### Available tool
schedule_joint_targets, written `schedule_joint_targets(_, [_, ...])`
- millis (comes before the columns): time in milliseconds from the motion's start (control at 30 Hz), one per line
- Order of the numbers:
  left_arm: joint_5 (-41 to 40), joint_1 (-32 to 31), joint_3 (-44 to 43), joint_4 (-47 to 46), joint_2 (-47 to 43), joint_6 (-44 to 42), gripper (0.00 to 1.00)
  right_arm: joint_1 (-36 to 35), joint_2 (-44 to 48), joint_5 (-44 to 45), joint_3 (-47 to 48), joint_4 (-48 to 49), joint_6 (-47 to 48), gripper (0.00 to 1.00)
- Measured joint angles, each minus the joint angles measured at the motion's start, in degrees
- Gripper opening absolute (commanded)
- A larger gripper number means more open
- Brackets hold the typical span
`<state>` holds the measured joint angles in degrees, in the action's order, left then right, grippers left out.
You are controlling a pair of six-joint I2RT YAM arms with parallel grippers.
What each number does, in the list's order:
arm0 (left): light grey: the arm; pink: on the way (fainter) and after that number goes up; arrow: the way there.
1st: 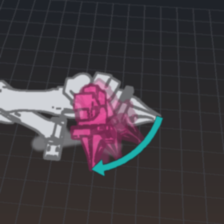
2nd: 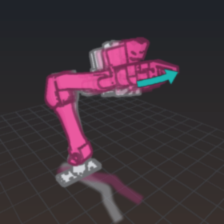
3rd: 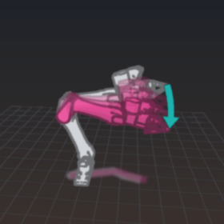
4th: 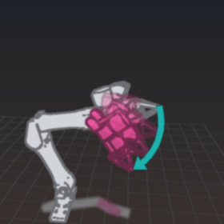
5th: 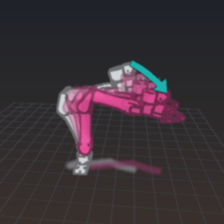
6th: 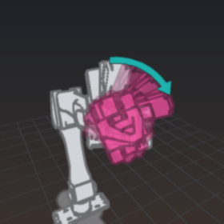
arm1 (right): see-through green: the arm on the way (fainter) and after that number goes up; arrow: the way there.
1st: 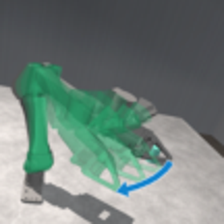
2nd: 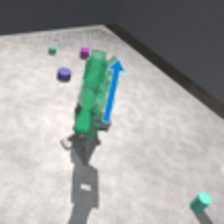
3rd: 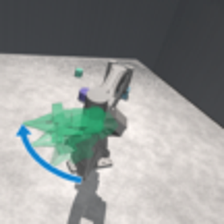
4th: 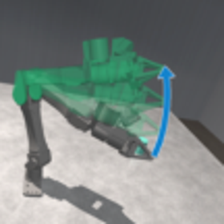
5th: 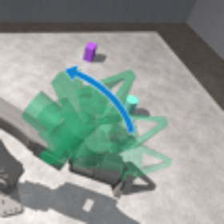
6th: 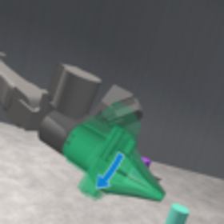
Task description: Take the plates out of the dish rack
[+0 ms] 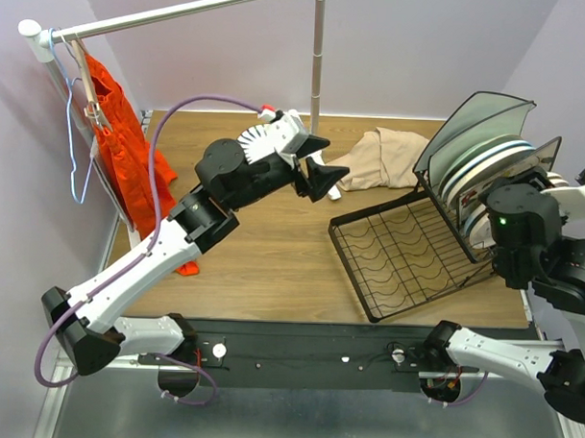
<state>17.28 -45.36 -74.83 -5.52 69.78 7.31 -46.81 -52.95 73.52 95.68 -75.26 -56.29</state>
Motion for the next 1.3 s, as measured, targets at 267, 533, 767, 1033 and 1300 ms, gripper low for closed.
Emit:
schedule_joint_targets(267, [-6.91,-0.04,9.7,-0.76,-5.42,-3.17,0.77,0.74,-2.97,0.57,-2.19,-0.96,-1.03,0.64])
schedule_joint_targets(533, [-10.08,-0.04,10.67,-1.16,-7.17,-4.42,0.77,5.64,-3.5,1.44,-3.96,-0.59,-0.66,0.64])
schedule_joint_targets(767, [-10.93,-0.04,10.91,-2.1,-8.07,-4.57,0.77,7.43,-2.47,1.66,-4.17,-1.16,0.7,0.64])
schedule_joint_targets(1033, [-12.31,-0.04,11.08,-2.12,-8.35,-4.87,0.77,7.45,-1.88,2.14,-5.49,-1.18,0.79,0.64])
schedule_joint_targets(1300, [-12.98,-0.04,11.45,-2.12,-8.48,-4.98,0.77,7.45,-2.78,2.49,-7.39,-1.25,-0.07,0.64])
